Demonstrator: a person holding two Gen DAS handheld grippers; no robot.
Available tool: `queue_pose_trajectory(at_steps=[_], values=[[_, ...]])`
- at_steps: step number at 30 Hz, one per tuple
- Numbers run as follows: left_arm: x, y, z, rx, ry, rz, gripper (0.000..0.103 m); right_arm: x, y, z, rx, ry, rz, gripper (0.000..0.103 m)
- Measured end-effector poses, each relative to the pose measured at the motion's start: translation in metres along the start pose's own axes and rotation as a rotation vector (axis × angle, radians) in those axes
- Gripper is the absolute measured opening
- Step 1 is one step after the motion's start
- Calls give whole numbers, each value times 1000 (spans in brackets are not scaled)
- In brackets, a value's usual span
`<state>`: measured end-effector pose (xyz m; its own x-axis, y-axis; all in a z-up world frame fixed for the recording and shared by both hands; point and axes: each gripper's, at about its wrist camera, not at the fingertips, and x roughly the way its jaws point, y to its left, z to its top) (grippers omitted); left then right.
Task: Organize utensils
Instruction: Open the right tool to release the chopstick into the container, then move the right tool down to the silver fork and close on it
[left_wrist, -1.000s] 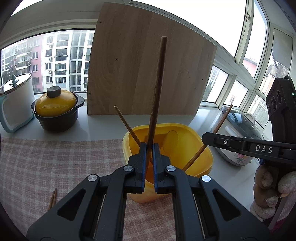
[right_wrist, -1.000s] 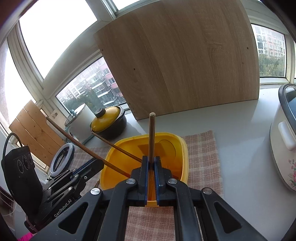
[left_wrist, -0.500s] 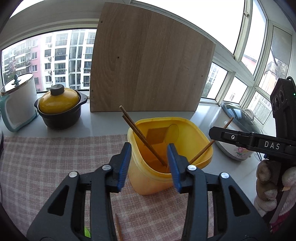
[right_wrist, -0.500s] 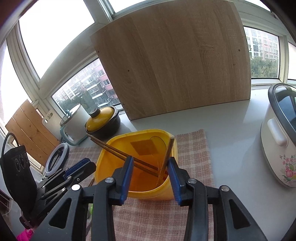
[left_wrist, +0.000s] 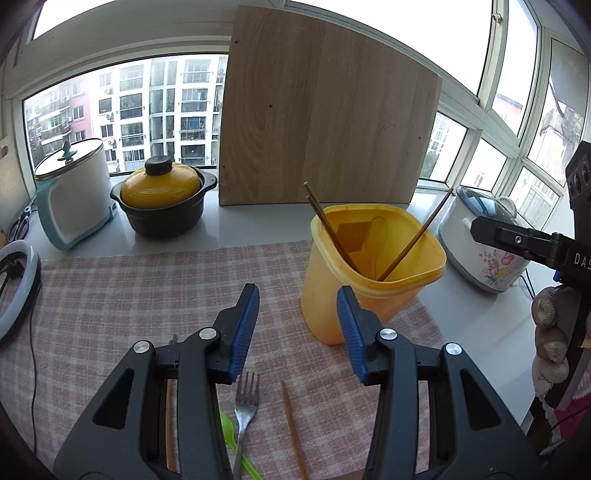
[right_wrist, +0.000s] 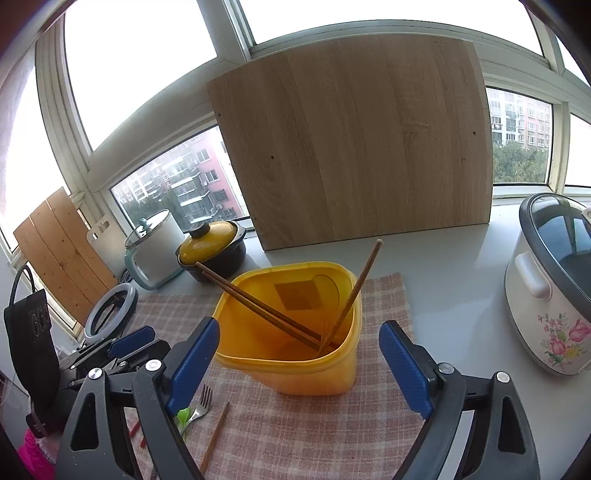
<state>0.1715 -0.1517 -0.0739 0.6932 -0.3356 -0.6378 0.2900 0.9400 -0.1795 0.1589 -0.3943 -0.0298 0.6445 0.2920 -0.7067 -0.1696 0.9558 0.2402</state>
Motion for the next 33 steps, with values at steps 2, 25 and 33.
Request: queue_pose_trajectory(at_steps=[2,25,33], values=[[-4,12,-5,6,27,29,44,-1,5,-5,-12,5,9,93],[-23,108,-87,-56,270,110,29,40,52,-78,-27,233,135,71],[-9,122,-95,-31,314,126,22,64,92,-93,-104,314,182,52]])
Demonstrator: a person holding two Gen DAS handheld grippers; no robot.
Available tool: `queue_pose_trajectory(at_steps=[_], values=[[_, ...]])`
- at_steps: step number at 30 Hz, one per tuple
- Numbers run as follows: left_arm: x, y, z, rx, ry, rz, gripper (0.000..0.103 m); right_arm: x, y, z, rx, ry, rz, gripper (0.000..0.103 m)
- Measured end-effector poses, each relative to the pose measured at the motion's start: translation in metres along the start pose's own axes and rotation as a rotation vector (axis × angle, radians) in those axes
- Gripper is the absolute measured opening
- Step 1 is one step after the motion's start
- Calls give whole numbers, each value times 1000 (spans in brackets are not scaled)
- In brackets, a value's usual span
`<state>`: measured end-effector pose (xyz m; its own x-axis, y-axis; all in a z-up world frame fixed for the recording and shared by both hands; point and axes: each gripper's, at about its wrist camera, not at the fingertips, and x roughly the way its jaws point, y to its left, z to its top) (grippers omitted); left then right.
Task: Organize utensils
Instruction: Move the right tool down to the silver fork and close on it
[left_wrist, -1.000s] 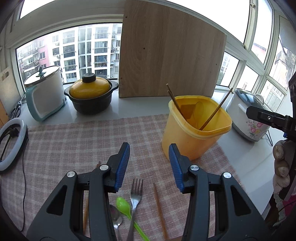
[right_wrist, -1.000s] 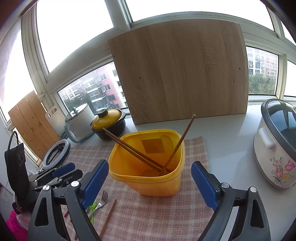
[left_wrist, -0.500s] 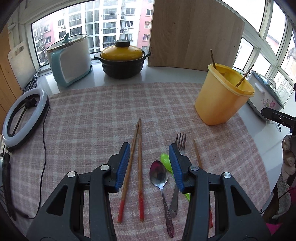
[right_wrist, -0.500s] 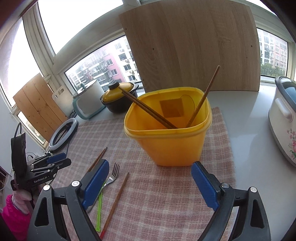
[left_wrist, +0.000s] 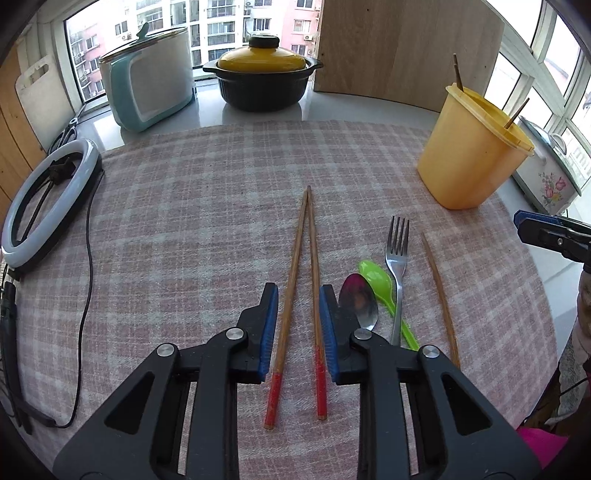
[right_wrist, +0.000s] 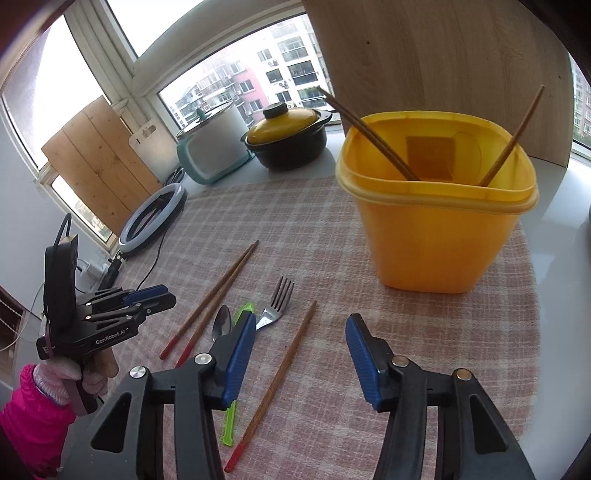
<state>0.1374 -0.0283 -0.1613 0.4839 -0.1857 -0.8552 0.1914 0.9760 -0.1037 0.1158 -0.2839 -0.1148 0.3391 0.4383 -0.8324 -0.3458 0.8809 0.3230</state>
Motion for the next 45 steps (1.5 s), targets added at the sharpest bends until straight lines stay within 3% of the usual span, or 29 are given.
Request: queue_pose_trajectory(at_steps=[6,16,23,38,45], values=[[18,4,0,30,41,-8,18,32,24,3,-55,53,-6,41],[45,10,10,65,85,-18,17,81,37,12,-68,118,-49,38],[56,8,15,101,108,-39,17,93,38,15,-79,134,-62,38],[76,7,31,117,124,-11,17,114,30,21,-60,147,-88,37],[84,5,42,126,116,-4,17,126,27,22,-41,167,-86,32]])
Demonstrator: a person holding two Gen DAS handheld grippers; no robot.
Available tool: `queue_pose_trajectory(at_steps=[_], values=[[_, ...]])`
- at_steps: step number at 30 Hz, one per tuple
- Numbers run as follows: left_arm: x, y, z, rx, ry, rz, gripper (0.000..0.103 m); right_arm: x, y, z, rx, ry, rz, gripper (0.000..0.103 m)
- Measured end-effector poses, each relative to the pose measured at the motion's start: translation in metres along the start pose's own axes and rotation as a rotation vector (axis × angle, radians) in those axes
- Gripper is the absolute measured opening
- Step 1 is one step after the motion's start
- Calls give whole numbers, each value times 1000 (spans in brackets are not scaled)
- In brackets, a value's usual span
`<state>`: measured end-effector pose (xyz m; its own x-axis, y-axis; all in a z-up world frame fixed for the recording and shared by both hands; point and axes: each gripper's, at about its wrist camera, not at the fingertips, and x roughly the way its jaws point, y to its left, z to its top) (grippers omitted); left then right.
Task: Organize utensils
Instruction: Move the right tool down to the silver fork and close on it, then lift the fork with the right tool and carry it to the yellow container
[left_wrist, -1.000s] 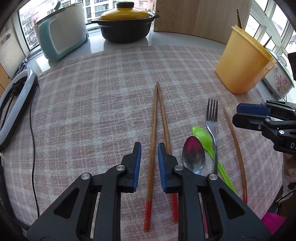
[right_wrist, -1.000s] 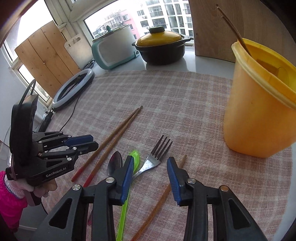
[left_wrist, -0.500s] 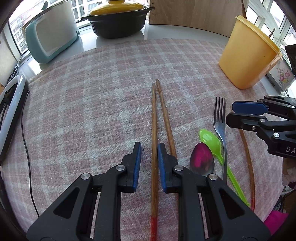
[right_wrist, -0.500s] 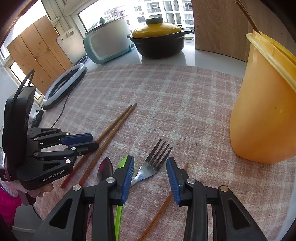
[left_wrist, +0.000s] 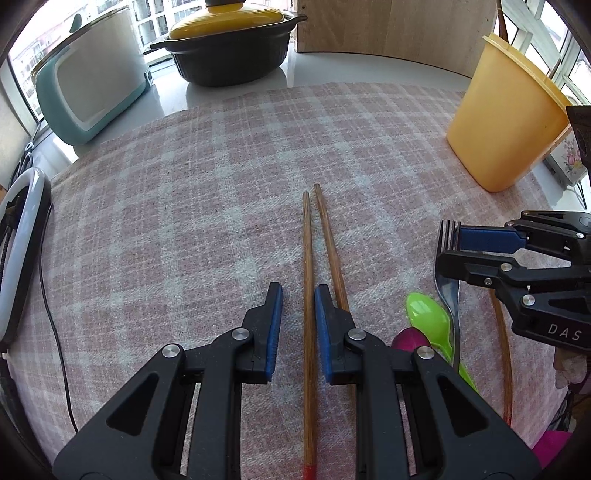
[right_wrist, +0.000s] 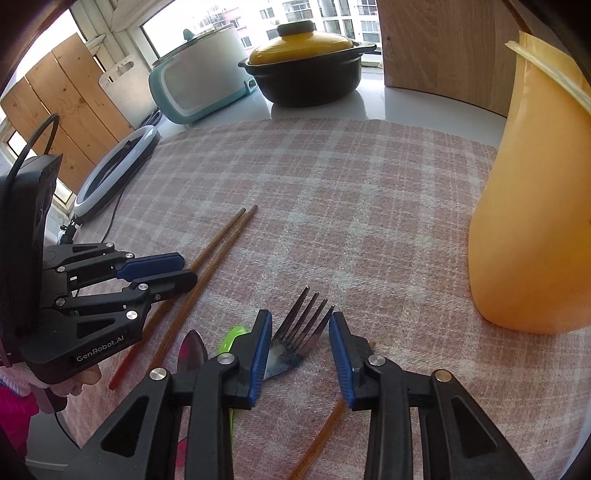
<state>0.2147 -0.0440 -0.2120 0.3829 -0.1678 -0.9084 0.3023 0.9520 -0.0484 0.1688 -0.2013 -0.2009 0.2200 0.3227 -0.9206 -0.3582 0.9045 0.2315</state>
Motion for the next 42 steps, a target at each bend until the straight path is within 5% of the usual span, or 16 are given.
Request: queue_pose_trajectory(at_steps=[5,17,28,42], values=[[2,3,3,-5,-17,4,7,4,4,1,-8,0,-19,30],[-6,31,3,-130,-33,-42,4,3,8,4,9,-15,22,3],[-28,52,-13,-251,-90,-77,4,-9,3,3,50,-38,58,1],[-93,53,-20,-334,-253,-103,4,-64,7,-1,38,-148,87,0]])
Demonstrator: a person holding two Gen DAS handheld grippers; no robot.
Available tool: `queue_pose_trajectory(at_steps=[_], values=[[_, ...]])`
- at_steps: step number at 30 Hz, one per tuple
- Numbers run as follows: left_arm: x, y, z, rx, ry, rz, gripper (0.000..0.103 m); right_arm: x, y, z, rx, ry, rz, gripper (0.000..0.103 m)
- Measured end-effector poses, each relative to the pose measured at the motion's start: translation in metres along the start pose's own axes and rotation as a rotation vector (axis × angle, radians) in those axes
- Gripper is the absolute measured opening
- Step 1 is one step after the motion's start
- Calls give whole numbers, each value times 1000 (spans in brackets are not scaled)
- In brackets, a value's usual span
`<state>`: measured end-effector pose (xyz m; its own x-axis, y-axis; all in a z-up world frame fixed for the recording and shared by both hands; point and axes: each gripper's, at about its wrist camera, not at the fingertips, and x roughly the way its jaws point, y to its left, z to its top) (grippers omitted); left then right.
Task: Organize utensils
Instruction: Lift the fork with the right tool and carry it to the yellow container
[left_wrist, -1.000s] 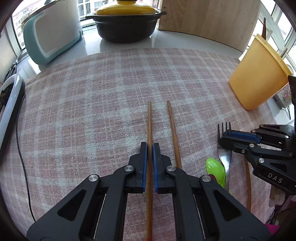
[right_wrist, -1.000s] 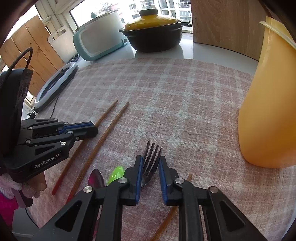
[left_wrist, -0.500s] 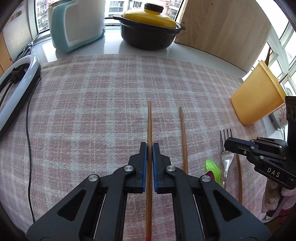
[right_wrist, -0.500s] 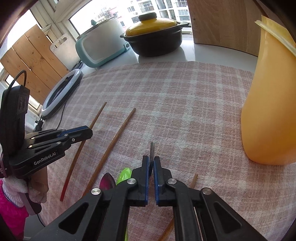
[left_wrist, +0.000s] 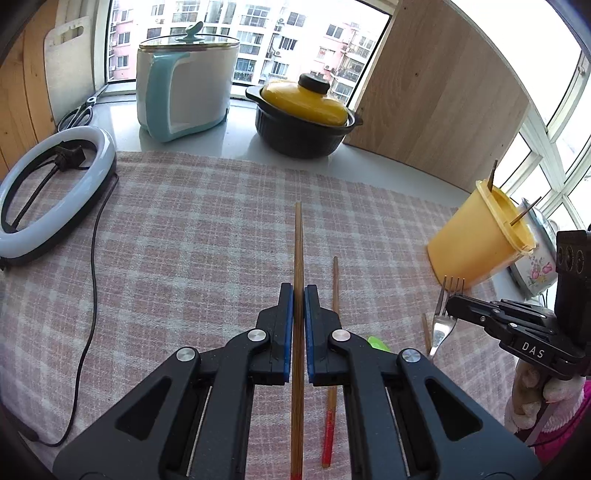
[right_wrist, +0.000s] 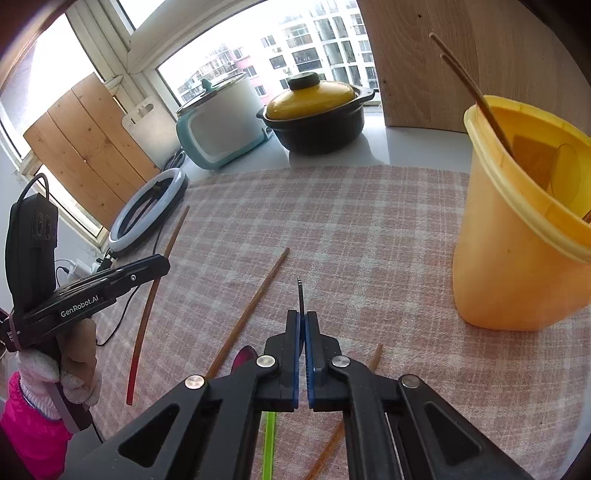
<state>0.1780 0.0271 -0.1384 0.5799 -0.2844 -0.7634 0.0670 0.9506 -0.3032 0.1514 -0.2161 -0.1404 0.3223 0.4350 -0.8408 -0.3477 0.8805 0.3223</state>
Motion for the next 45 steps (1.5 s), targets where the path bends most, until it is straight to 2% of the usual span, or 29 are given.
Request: queue_pose_trajectory(at_steps=[7,22,39,45], values=[[-24,-14,-1,-17,-80,-31,4,-26,6,-3,-30,-62,-18,0],[-49,-60,11,-57,-242,-120,4,-89,-5,-4,-53,-188,-36,0],[-52,-151,49,44,-312,-174,4,-195,-52,15,-29,-356,-43,0],[-49,-184,67,71,-354,-206,4,-226,-69,26,-32,-421,-76,0]])
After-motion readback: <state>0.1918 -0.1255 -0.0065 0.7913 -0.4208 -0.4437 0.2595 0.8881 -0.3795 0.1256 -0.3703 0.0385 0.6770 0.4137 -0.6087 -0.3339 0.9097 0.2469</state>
